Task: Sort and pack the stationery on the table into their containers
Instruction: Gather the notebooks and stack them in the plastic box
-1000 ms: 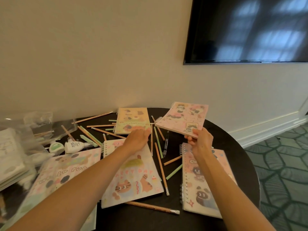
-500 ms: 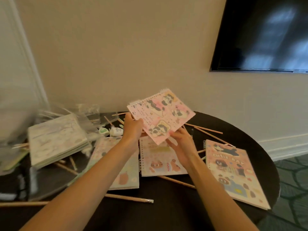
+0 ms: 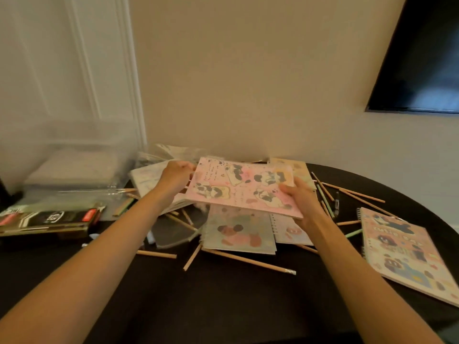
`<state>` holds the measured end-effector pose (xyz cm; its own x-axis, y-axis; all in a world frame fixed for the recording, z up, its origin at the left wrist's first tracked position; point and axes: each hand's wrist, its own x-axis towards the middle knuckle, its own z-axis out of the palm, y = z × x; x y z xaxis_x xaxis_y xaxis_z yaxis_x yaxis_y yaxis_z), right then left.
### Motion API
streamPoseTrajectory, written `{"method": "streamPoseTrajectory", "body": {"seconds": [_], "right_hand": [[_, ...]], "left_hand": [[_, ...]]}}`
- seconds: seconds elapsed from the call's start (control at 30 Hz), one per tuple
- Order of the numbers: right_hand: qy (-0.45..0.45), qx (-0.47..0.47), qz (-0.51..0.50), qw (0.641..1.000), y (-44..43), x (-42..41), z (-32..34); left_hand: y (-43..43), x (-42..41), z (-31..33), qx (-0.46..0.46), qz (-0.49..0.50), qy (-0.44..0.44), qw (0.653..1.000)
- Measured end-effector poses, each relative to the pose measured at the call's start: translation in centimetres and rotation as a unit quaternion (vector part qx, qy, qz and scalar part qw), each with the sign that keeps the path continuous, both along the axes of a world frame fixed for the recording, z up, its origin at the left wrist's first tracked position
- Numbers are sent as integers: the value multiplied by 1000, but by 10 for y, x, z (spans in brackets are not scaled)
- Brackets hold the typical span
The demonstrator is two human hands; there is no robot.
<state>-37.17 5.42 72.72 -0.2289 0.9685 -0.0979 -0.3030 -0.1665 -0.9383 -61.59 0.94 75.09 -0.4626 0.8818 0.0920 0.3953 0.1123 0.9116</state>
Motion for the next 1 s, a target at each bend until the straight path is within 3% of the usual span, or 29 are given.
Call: {"method": "streamPoseTrajectory", "body": {"seconds": [0.1, 0.2, 0.3, 0.43, 0.63, 0.77, 0.9, 1.0], "right_hand": [[19, -27, -8, 999, -2, -2, -7], [-21, -65, 43, 997, -8, 3, -8], [-89, -79, 95, 988, -14, 3, -6], [-131, -74, 89, 985, -19, -7, -1], [-86, -29, -33, 995, -31, -37, -8], [-53, -18, -100, 993, -36, -56, -18], [-49, 3, -153, 987, -42, -66, -29], [-46, 13, -184, 982, -50, -79, -34]], "left_hand": [[-5, -35, -19, -43, -60, 184, 980], [-14, -52, -41, -215, -191, 330, 899], [-14, -58, -64, -275, -164, 436, 841], [-13, -57, -69, -179, -84, 468, 861], [-18, -62, -57, -75, -58, 488, 868], [-23, -55, -50, -114, -15, 491, 864], [-30, -49, -44, -214, 11, 521, 826], [-35, -46, -42, -219, 3, 553, 804]]}}
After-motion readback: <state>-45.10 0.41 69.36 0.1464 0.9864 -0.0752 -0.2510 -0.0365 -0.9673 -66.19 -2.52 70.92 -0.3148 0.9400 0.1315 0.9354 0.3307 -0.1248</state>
